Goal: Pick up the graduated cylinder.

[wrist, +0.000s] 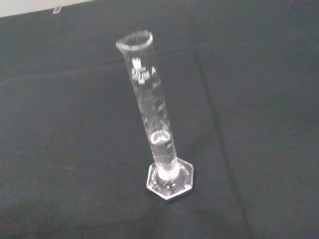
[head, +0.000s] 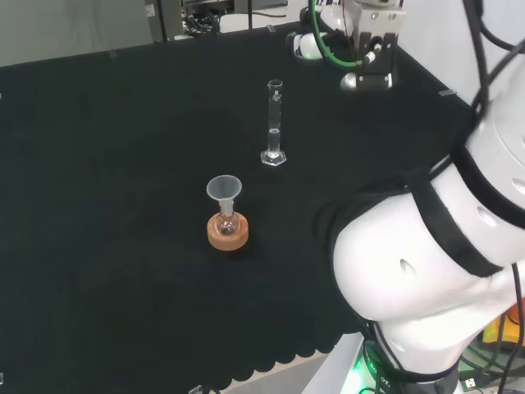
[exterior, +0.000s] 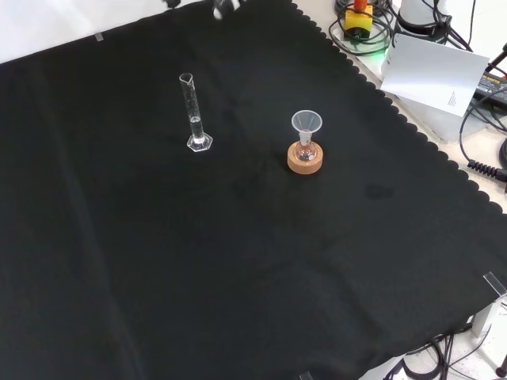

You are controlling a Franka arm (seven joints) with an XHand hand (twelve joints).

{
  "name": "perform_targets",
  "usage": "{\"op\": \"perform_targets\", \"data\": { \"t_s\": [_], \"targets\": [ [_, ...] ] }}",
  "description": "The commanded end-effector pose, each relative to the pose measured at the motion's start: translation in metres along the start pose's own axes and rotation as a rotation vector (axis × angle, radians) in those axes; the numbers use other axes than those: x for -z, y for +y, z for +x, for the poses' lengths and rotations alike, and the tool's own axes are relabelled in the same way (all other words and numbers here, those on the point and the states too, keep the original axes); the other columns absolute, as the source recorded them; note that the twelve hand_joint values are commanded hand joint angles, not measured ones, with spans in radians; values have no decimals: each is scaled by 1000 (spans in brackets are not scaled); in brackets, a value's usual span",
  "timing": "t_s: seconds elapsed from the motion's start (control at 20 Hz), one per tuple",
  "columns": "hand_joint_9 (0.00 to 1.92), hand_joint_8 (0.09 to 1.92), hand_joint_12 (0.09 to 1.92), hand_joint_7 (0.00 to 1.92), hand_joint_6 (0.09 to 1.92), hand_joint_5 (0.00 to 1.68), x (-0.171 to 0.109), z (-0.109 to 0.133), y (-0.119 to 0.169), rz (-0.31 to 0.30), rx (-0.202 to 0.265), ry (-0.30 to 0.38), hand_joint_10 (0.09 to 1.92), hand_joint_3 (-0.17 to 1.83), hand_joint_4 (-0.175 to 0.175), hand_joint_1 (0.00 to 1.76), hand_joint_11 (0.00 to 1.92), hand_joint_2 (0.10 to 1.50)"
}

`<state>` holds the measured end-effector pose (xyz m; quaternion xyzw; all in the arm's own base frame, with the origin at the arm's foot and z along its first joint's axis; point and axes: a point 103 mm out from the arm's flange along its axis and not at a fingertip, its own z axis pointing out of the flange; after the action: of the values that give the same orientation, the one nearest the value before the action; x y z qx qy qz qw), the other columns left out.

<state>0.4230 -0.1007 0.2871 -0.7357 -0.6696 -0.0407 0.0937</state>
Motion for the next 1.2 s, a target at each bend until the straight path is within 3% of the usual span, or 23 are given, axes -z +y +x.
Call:
{"op": "perform_targets", "data": {
  "t_s": [0.05, 0.55, 1.2],
  "targets": [
    [272, 634, 1425, 85, 87, 259, -43, -16, 45, -69, 69, 116, 718, 228, -55, 300, 28, 1096],
    [357, 681, 1423, 172, 87, 233, -83, -24, 58, -47, 102, 280, 714, 199, -44, 469, 97, 995],
    [435, 700, 1405, 288, 87, 269, -122, -31, 62, -3, 145, 355, 681, 237, -46, 581, 164, 933]
  ]
}}
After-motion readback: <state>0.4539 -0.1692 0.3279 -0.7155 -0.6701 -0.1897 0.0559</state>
